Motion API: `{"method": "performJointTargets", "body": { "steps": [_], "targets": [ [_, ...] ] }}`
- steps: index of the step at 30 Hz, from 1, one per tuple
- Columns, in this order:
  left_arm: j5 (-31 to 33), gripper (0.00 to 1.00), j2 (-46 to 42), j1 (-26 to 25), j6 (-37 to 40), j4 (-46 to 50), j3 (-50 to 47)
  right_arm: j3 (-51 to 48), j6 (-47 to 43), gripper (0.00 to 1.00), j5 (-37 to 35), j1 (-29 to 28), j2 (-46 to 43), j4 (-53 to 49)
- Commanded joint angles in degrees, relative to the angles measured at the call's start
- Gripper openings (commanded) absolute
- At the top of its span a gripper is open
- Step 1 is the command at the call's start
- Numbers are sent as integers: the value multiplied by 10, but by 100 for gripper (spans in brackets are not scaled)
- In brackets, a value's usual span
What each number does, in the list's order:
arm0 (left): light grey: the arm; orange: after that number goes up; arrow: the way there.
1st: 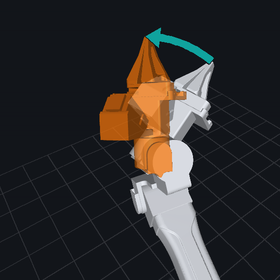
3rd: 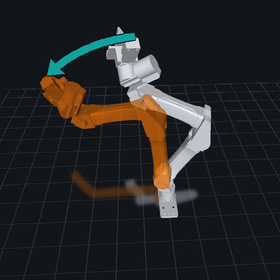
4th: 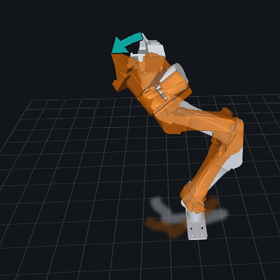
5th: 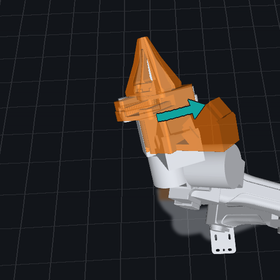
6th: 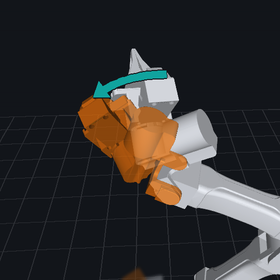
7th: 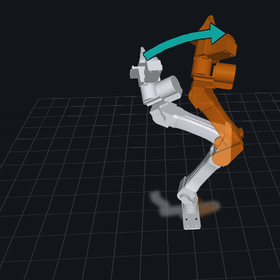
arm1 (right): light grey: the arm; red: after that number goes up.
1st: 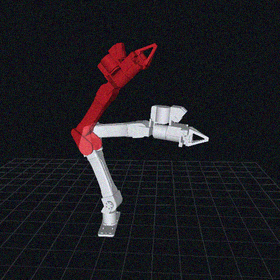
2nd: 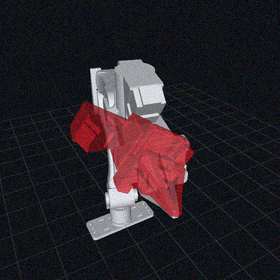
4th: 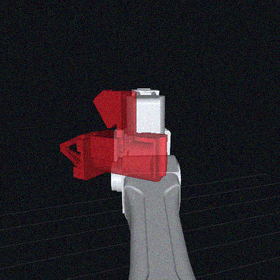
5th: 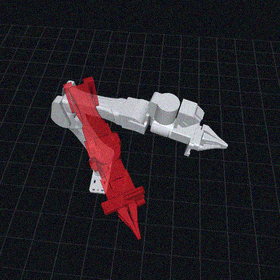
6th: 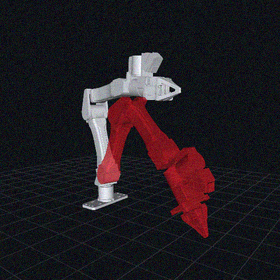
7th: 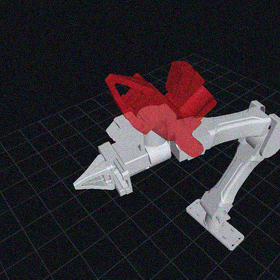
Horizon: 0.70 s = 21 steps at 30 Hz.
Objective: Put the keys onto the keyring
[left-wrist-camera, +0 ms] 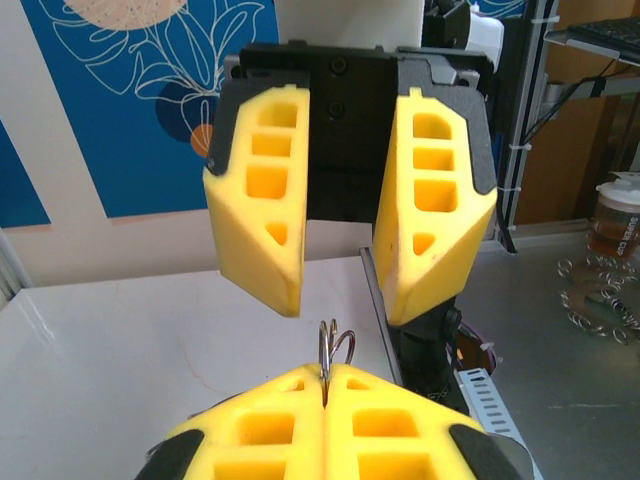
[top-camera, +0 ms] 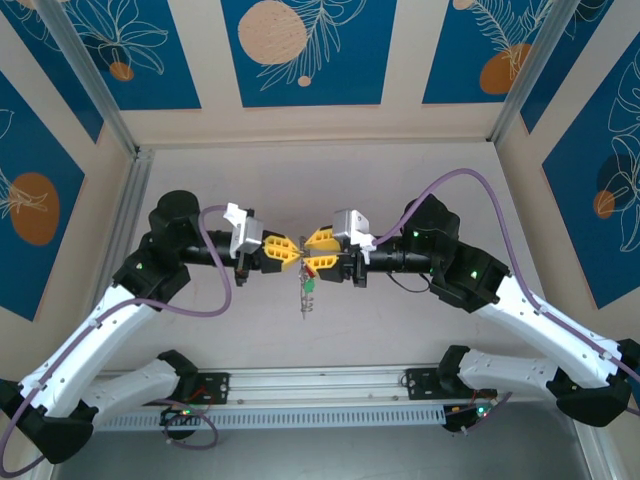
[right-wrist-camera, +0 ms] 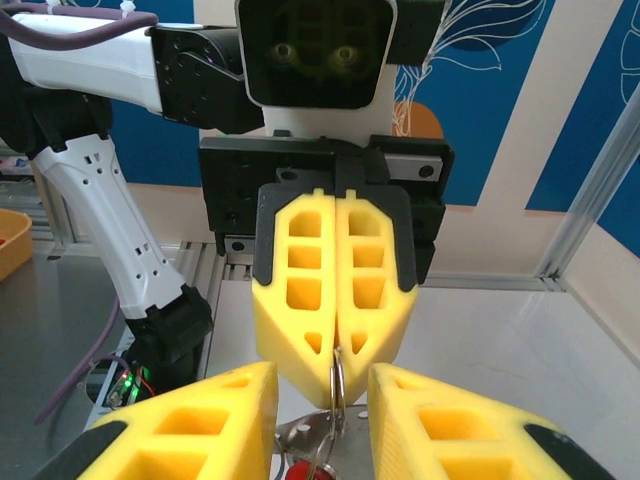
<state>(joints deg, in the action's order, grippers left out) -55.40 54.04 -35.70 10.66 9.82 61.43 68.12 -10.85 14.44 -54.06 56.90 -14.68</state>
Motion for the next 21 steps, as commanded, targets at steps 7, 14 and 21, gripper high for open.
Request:
{"method": "performJointTargets", "body": {
  "steps": [7,14,21],
  "targets": [
    [-32,0,-13,-3,-38,-70,0,17,-2,27,6,-1,5,-19],
    [-57,0,-9,-3,-41,-62,6,17,-3,21,8,0,11,-11],
    [-63,0,-7,-3,-51,-79,-2,32,-13,0,2,4,24,-27]
  ]
}}
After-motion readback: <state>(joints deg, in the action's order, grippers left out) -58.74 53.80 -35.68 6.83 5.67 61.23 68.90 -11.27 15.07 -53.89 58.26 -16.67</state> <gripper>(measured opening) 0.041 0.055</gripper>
